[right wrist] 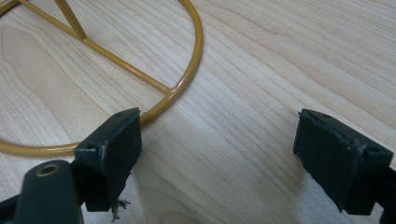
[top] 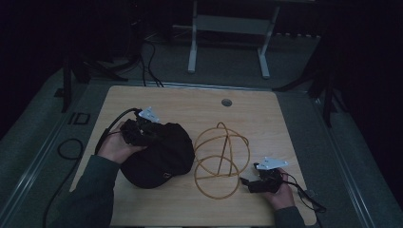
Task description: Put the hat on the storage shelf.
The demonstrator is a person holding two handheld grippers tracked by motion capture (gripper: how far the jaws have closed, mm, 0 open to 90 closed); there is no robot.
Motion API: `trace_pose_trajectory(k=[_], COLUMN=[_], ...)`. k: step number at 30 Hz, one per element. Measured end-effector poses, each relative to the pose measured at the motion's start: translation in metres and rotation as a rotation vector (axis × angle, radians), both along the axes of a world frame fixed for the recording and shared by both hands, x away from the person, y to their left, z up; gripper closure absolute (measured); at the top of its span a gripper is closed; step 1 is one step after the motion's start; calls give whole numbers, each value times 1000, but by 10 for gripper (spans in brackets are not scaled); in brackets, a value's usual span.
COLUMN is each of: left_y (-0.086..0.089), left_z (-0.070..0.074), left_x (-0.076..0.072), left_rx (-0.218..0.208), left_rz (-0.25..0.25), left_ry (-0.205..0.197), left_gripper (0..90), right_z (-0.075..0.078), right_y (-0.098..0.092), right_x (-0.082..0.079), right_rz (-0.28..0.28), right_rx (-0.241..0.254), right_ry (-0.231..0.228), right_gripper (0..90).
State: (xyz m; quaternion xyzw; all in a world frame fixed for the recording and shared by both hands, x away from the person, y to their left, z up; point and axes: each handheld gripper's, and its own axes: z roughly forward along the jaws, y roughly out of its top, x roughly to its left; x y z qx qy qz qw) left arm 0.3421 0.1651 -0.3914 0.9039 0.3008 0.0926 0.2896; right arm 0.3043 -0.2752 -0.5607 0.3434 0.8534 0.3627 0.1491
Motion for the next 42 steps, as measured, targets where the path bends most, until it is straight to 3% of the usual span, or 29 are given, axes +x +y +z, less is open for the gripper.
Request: trace_pose_trajectory(k=[19, 28, 32, 42], left_y=[2, 1, 3, 2], left_z=[27, 36, 38, 50], left_x=[3, 6, 7, 8], left_rx=[-12, 1, -17, 8], left_rz=[-32, -53, -65, -100], left_ry=[-33, -37, -35, -44], left_gripper=[845, 844, 844, 844], right_z=[0, 0, 0, 0], right_y=[0, 0, 0, 0], right_x=[0, 0, 0, 0], right_rz=[0, 0, 0, 0], right_rx=[0, -1, -1, -1], right_ry=[0, 0, 0, 0], right_gripper=[149, 149, 149, 149])
